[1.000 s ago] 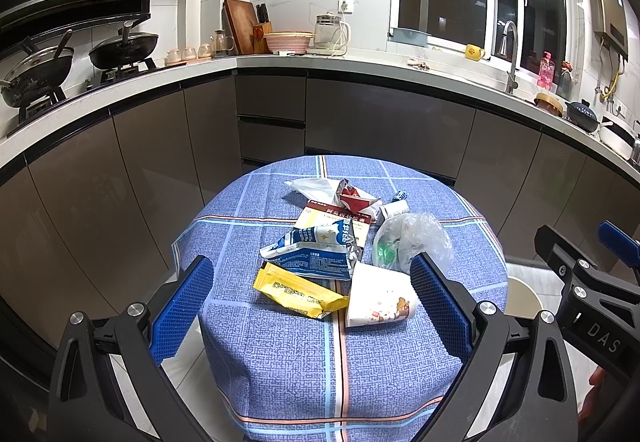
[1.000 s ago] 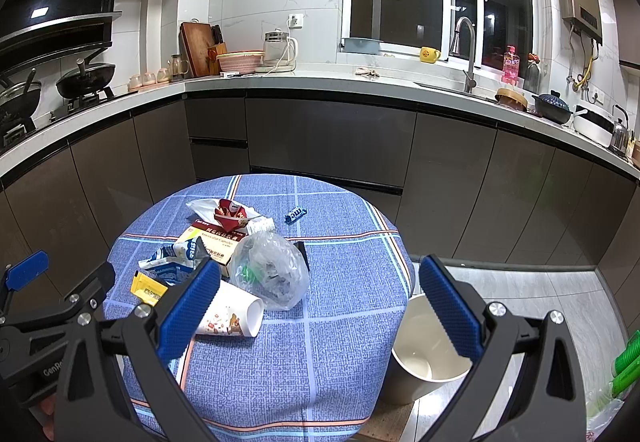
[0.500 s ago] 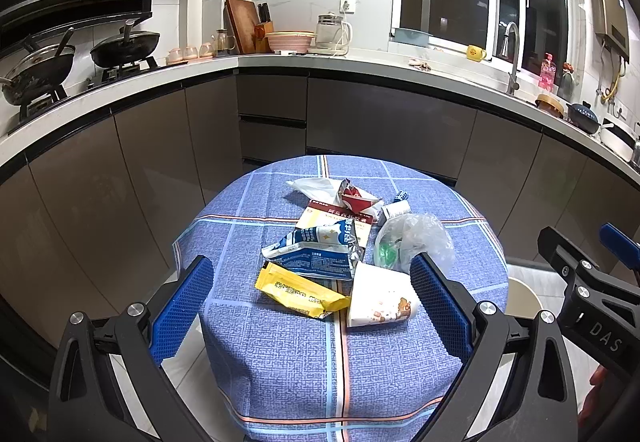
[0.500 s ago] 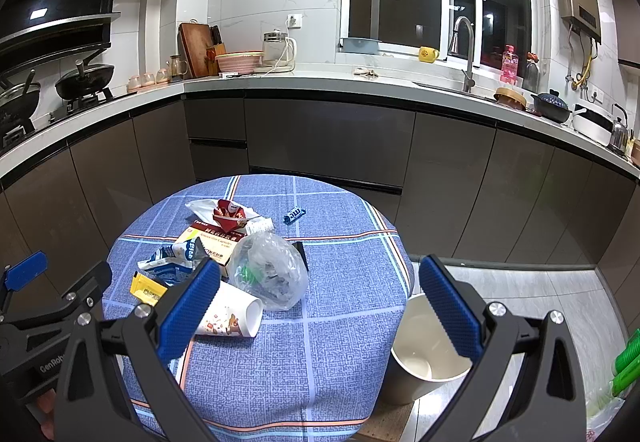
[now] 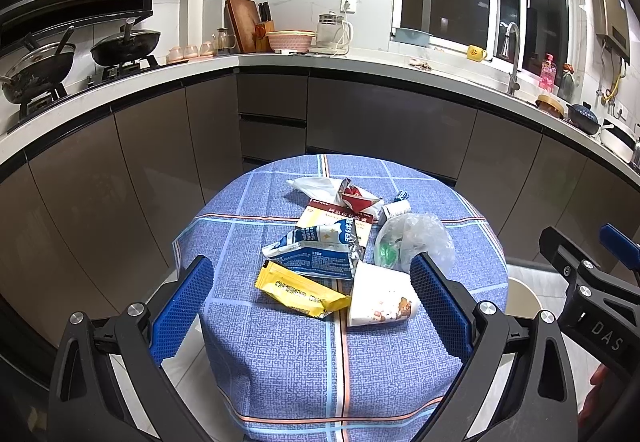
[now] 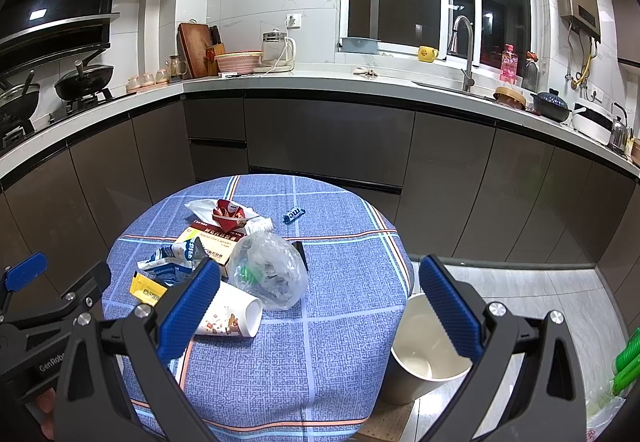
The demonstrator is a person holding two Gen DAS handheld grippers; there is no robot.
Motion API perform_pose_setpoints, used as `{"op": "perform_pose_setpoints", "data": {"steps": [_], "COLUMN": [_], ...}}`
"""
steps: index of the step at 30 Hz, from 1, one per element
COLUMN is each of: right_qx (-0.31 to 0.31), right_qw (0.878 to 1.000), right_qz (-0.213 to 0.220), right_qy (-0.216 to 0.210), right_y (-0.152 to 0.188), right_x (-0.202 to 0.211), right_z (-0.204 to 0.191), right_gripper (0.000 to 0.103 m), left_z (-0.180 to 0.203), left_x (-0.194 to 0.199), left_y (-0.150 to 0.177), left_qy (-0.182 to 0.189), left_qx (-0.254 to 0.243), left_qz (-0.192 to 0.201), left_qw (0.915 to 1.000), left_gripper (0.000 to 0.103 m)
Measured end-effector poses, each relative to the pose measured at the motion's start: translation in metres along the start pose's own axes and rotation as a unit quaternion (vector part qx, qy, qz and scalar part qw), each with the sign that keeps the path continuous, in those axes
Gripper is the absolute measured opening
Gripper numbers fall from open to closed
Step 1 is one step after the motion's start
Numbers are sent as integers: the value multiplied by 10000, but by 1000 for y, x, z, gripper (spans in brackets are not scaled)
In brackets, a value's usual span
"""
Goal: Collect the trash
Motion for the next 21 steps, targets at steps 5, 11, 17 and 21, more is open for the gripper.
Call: {"op": "perform_pose_setpoints", "data": {"steps": [5,11,17,21], "right_qx": [7,4,-80,-208], "right_qw": [10000,10000,9986,9950], "right_qz": [-6,-79,-403,-696], "right_qy": [-4,3,-332,-688], "right_y": [0,1,16,42], "right_x": [0,-7,-33,-64], "right_z": [0,7,8,10], "right_gripper": [100,100,100,100], "left_z": [-1,-3,-14,-34], "left_x": [-2,-11,-31,-53], "left_y": [2,7,13,30], "left_qy": [5,17,-65,263], "left_qx": [-8,8,16,466], "left_qz": [-7,-88,-181,-601], "left_qw": [10000,10000,9998,9968], "left_gripper": [95,95,95,95]}}
Point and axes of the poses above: each gripper's, at about its wrist camera, not at the fingertips, and x roughly against the way its jaws point, z to its right, y to its underside, the point moved 6 cm from there along -x, roughly the way its jaws point, and after that the axes turned 12 degrees about z, right-handed, at the moved point
